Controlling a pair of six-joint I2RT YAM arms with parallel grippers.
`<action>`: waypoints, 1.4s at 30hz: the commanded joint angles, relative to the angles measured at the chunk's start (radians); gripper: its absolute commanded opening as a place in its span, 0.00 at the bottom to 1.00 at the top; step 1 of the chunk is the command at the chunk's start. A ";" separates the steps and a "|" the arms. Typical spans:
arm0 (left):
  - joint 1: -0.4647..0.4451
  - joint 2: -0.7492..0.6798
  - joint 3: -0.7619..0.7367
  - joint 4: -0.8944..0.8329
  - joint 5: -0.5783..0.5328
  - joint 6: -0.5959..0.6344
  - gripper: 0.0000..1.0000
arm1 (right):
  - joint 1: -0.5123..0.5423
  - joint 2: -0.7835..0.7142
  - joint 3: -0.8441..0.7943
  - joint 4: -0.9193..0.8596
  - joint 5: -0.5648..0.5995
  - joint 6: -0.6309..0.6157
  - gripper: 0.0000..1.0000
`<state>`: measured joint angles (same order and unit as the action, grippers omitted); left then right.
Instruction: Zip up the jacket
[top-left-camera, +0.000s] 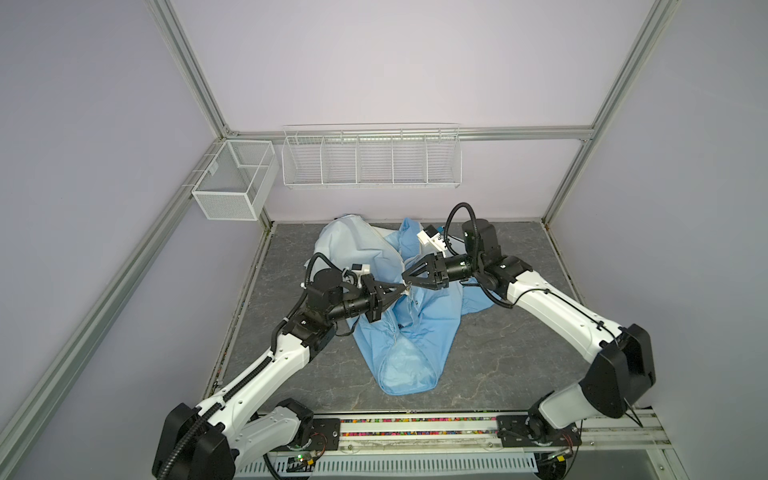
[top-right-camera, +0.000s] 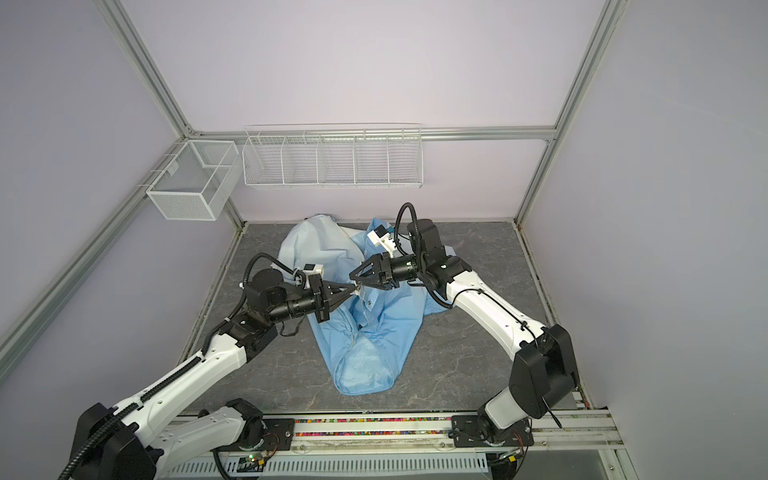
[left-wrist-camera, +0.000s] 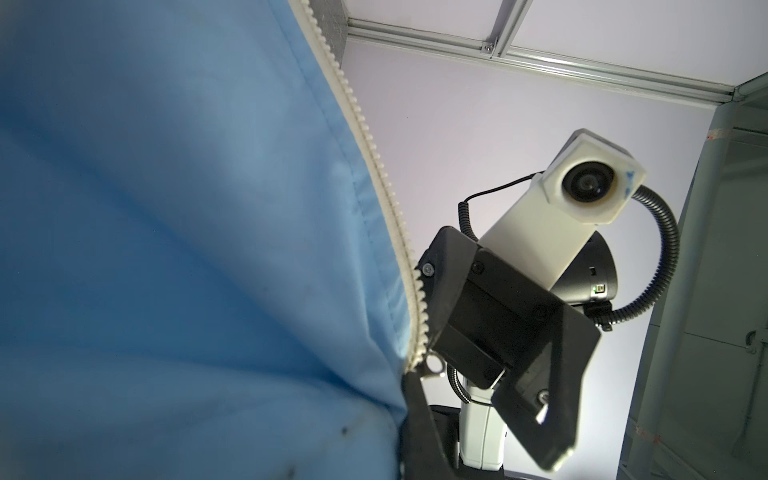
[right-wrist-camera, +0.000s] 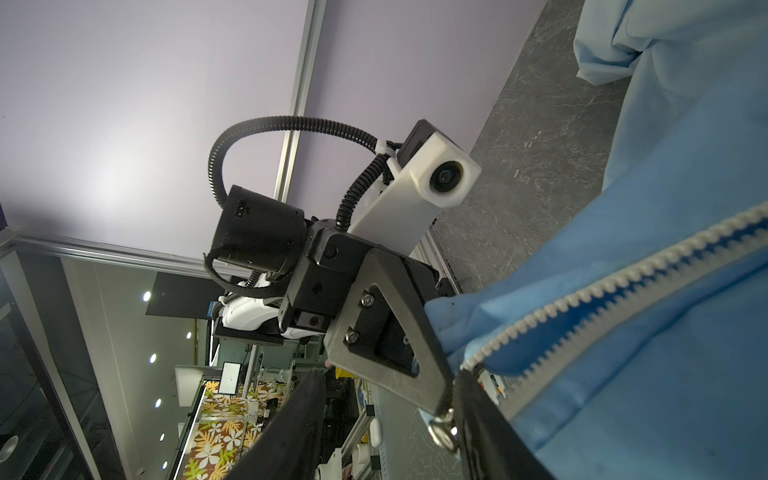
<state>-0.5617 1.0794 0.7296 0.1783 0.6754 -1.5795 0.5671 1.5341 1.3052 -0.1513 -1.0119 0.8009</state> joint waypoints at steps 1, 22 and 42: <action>0.003 0.005 0.030 0.059 0.021 -0.027 0.00 | -0.002 -0.022 -0.023 0.017 -0.021 -0.002 0.51; 0.003 0.018 0.041 0.070 0.026 -0.039 0.00 | -0.011 0.004 -0.062 -0.097 0.013 -0.108 0.51; 0.003 0.028 0.039 0.072 0.029 -0.051 0.00 | -0.029 -0.008 -0.060 -0.108 0.031 -0.109 0.20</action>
<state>-0.5617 1.1057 0.7315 0.2054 0.6819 -1.6085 0.5446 1.5352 1.2583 -0.2508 -0.9840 0.7055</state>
